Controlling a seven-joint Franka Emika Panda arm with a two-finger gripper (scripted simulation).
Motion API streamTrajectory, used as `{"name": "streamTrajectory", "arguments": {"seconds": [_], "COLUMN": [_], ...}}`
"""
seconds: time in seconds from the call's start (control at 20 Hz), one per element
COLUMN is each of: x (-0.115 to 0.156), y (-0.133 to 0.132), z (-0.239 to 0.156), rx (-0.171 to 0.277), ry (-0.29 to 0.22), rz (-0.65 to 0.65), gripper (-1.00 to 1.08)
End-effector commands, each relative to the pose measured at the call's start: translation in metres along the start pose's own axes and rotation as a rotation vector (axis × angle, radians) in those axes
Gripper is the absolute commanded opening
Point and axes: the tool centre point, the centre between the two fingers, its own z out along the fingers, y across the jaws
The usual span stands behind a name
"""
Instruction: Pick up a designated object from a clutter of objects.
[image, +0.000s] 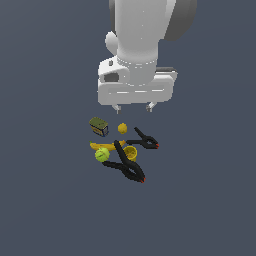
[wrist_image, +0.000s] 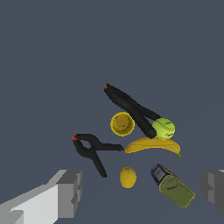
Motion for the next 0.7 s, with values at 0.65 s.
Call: {"name": "streamTrajectory", "arguments": {"seconds": [0.65], "x": [0.007], "y": [0.022], "z": [0.031], "rx": [-0.011], "ry": [-0.004], "rz": [-0.196], "gripper": [1.00]}}
